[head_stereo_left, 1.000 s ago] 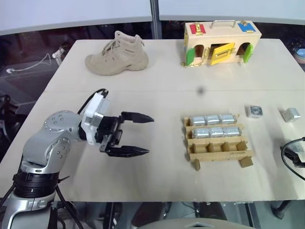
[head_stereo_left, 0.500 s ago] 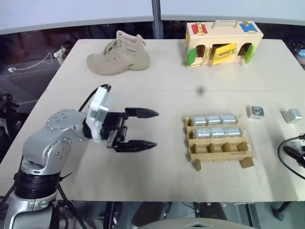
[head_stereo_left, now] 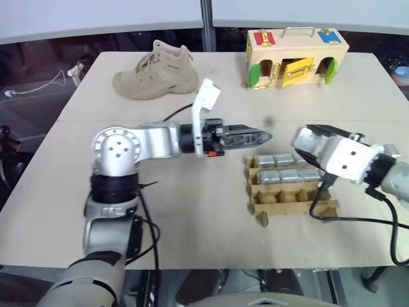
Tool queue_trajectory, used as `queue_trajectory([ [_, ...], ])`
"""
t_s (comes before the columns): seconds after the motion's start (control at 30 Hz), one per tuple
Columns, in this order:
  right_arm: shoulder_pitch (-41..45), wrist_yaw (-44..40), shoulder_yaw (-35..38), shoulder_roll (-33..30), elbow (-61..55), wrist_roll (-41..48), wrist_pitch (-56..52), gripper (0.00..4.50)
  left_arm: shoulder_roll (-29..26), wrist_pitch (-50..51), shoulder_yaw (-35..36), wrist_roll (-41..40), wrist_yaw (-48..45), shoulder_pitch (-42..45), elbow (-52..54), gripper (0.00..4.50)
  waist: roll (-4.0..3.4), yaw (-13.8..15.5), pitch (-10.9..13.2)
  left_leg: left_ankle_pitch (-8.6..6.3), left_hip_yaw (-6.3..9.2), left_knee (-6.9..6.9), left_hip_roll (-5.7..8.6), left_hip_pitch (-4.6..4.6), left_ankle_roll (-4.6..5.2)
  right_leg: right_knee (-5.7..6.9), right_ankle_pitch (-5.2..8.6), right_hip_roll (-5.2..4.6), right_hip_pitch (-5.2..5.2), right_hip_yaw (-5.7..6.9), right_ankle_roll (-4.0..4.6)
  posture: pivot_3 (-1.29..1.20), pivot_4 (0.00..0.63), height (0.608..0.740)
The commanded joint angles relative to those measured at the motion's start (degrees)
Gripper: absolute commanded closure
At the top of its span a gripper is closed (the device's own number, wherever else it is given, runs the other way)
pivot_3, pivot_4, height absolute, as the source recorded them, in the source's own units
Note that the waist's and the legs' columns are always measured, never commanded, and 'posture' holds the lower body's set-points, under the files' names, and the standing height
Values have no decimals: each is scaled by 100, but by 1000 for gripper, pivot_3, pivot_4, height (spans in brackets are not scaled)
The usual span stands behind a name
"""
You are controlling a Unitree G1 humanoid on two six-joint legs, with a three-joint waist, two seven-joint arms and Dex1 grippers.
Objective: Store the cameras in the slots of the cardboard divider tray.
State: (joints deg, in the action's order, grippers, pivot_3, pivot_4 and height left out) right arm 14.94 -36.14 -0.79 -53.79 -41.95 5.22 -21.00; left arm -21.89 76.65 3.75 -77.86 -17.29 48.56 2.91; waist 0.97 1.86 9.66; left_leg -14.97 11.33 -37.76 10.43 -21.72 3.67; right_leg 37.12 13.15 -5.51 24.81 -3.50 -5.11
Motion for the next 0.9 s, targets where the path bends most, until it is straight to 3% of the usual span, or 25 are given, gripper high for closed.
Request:
queue_trajectory([
  [0.03,485,-133,-290,179,-151,-20,-73,2572,124,-37,48,91,146,169,-81,0,3,-3,-1,0,5,-6,-2,-18,0,2,-2,1,16,6,4,0,150,740],
  [0.2,926,-202,-531,442,-240,-46,-368,2572,237,-48,72,270,98,212,-157,0,3,0,-1,-3,10,-37,-5,-51,-3,10,-5,6,37,19,8,0,150,740],
  [0.3,1028,-240,-570,543,-341,-13,-551,2572,277,-50,87,329,41,204,-152,1370,3,24,-1,-3,6,-51,-3,-51,-4,33,-7,5,38,17,10,0,150,740],
  [0.4,1040,-317,-537,624,-444,177,-773,2572,334,-45,117,341,-17,220,-166,2211,3,42,-1,0,1,-60,-4,-41,-13,65,-9,6,36,14,13,0,150,740],
  [0.43,1031,-321,-499,662,-467,226,-848,2072,331,-54,113,375,-66,226,-162,2444,3,41,-1,0,0,-60,-4,-41,-13,68,-9,6,37,12,14,0,150,740],
  [0.53,931,-336,-387,666,-544,256,-966,734,298,-116,75,491,-316,225,-98,3702,2,22,-1,1,-5,-59,-5,-40,-13,71,-9,8,41,5,14,0,150,740],
  [0.6,725,-272,-227,638,-635,210,-1032,55,273,-198,25,631,-526,221,-39,3773,2,30,-1,0,-6,-58,-5,-41,-13,70,-9,10,43,2,14,0,150,740],
  [0.73,-259,-125,1211,1115,-776,867,-1503,55,158,-432,-209,1076,-1057,197,69,3773,5,64,-1,0,1,-57,-5,-46,-13,61,-9,10,41,11,14,0,150,740],
  [0.9,-1781,-1458,3682,1455,-221,2634,-1247,55,-534,-1179,-1341,2109,-2719,-34,548,3773,3,70,-1,-2,-3,-53,-3,-44,-9,53,-10,7,36,6,15,0,150,740],
])
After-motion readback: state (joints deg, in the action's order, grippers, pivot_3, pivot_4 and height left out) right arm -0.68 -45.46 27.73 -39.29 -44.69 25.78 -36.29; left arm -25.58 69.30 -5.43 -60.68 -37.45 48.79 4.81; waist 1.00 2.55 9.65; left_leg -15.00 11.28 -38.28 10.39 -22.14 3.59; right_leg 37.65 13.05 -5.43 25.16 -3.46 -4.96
